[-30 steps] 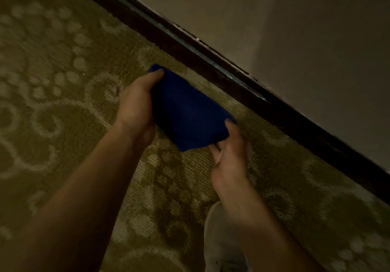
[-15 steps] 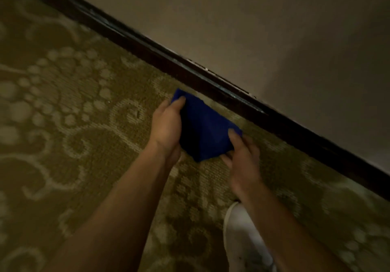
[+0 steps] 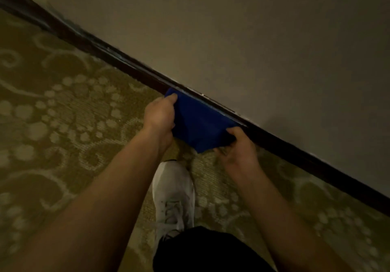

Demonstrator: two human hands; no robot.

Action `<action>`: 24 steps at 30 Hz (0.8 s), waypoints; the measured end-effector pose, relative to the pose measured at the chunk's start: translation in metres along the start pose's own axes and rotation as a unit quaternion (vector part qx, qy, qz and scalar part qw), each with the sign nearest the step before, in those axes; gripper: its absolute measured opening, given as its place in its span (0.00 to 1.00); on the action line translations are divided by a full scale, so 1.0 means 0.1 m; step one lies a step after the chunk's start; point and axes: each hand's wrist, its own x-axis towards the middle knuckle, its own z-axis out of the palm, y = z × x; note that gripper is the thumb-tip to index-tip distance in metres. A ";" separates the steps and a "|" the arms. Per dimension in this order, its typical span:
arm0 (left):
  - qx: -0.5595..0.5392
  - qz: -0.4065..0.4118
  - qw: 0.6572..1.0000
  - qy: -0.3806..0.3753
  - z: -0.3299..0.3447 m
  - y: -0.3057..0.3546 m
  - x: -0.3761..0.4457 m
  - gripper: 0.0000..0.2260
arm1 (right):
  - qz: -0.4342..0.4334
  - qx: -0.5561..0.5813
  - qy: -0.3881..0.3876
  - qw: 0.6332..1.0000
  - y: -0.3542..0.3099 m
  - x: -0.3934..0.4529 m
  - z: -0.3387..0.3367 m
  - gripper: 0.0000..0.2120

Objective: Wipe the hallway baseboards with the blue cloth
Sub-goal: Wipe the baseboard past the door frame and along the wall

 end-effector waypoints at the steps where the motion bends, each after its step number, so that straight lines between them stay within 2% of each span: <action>1: 0.015 -0.004 1.000 0.004 -0.03 -0.01 0.09 0.08 | -0.003 0.024 0.005 1.000 0.08 0.04 0.04 0.19; 5: 0.040 -0.027 0.999 0.021 -0.09 -0.09 0.45 0.09 | -0.033 0.035 0.021 0.999 0.37 0.09 0.11 0.14; 7: 0.031 -0.031 0.999 0.018 -0.05 -0.14 0.60 0.05 | -0.046 0.005 0.010 0.999 0.48 0.05 0.10 0.04; 10: 0.011 -0.026 1.000 0.009 0.14 -0.22 0.79 0.12 | -0.067 -0.037 -0.017 0.997 0.50 0.01 -0.03 0.12; 16: -0.006 -0.014 0.999 0.044 0.56 -0.33 0.84 0.14 | -0.055 -0.083 -0.013 0.995 0.05 0.11 -0.25 0.15; 18: -0.021 -0.002 0.997 0.077 0.65 -0.34 0.81 0.10 | -0.054 -0.109 -0.011 0.993 -0.08 0.14 -0.25 0.16; 20: -0.028 0.002 0.995 0.097 0.80 -0.41 0.74 0.07 | -0.067 -0.108 0.017 0.992 -0.16 0.17 -0.26 0.16; 22: -0.013 -0.004 0.997 0.078 0.93 -0.54 0.63 0.10 | -0.097 -0.072 0.073 0.990 -0.22 0.19 -0.35 0.15; 24: -0.012 -0.016 0.998 0.051 0.98 -0.63 0.56 0.09 | -0.121 -0.001 0.118 0.986 -0.22 0.18 -0.46 0.11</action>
